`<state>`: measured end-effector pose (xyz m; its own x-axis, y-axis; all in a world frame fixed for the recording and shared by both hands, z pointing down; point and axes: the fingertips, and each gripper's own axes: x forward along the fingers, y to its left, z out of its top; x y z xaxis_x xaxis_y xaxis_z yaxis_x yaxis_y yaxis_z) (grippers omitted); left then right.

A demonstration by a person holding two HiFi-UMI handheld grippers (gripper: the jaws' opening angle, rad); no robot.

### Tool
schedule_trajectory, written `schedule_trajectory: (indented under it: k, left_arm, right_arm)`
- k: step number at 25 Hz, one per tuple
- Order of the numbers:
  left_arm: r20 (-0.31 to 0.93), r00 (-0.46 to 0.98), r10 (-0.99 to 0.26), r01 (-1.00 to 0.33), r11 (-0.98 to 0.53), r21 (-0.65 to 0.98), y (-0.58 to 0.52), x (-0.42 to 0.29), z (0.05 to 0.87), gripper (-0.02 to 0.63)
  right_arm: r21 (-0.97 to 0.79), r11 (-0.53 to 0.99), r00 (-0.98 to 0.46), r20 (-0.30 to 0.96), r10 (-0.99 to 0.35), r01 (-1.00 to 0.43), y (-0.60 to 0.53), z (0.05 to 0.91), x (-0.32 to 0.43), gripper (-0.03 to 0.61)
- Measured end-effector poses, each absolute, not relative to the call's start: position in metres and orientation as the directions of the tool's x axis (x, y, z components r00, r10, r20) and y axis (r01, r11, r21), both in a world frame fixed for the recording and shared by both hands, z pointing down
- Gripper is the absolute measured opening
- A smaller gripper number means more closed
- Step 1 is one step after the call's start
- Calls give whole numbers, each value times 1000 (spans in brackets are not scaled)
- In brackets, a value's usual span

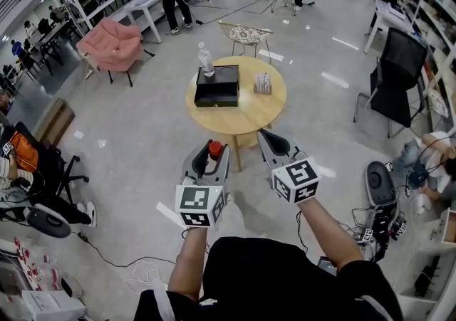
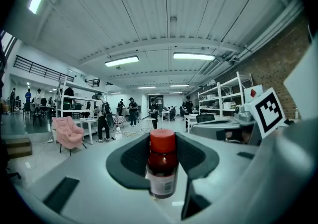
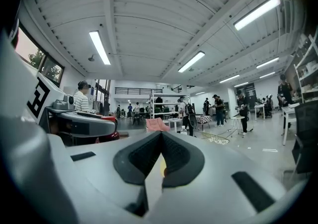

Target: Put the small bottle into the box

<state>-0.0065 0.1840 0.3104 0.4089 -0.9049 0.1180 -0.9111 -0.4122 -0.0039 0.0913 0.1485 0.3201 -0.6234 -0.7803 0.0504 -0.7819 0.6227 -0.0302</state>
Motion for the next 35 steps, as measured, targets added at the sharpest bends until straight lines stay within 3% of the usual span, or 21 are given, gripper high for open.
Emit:
schedule_trajectory:
  k: [13,35]
  left_arm:
    - [123,406,-906,-913,-408,9,129,-20,319,160]
    - [171,496,-851,-868,-494,61,-66,-90,333,160]
  right_arm:
    - [-32,629,-629,70,-774,-777,95,330,76,0]
    - [-32,565,-563,146,-813,-824,-90,345,5,0]
